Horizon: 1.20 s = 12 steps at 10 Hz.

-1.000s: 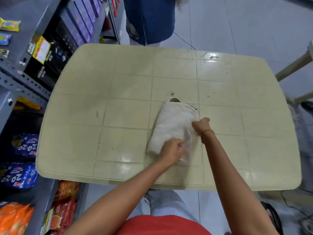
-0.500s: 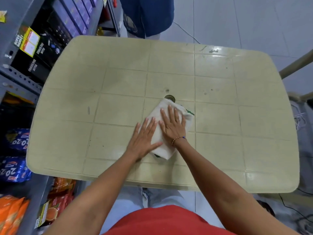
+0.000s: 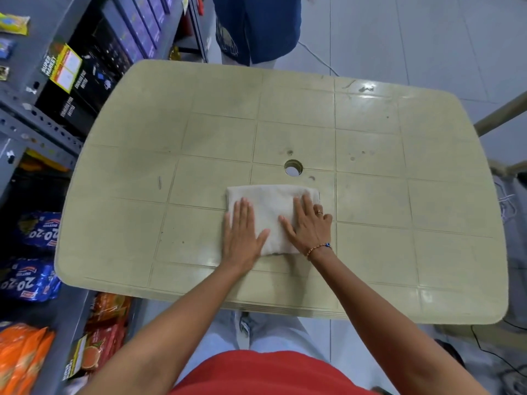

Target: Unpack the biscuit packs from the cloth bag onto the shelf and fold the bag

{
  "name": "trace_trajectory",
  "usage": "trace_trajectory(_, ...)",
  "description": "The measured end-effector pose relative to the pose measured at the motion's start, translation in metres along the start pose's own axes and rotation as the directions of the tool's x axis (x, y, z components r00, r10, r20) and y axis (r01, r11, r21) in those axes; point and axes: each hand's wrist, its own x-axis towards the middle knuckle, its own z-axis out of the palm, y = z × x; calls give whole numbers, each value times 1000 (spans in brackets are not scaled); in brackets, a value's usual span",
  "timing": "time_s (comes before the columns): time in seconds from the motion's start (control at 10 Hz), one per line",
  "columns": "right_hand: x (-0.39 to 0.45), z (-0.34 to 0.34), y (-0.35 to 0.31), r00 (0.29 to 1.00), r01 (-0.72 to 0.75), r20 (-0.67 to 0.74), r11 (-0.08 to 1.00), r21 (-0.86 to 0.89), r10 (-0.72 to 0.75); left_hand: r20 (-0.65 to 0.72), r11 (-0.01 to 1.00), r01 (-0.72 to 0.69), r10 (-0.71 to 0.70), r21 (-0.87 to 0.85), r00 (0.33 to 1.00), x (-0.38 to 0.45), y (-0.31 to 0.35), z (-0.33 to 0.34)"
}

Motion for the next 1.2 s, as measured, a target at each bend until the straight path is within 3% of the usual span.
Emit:
trace_trajectory(0.1,-8,0,-14,983,66,-173,998,7,-64,-4,994,-107,107,2,994,-9,-43,6)
trace_trajectory(0.2,-20,17,-29,960,131,-268,975,182,-79,17,983,-183,183,30,983,-6,-64,0)
trace_trajectory(0.3,-28,30,-56,982,94,-188,932,351,-28,23,984,-180,180,6,983,-8,-87,-7)
trace_trajectory(0.5,-30,37,-120,988,151,-50,963,222,-144,0,999,-46,46,-24,999,-28,-168,-21)
trace_trajectory(0.8,-9,33,-260,926,361,49,915,181,-375,-71,985,164,-159,62,985,-75,-293,-50)
trace_trajectory(1.0,-11,31,-287,930,337,72,915,220,-360,-55,980,192,-189,59,980,-71,-315,-60)
trace_trajectory(1.1,-13,21,-265,947,316,-54,893,319,-316,-142,987,143,-153,-78,978,-58,-290,-70)
trace_trajectory(1.2,-16,5,-236,977,172,-184,902,395,-106,-228,987,6,-43,-159,973,-33,-257,-84)
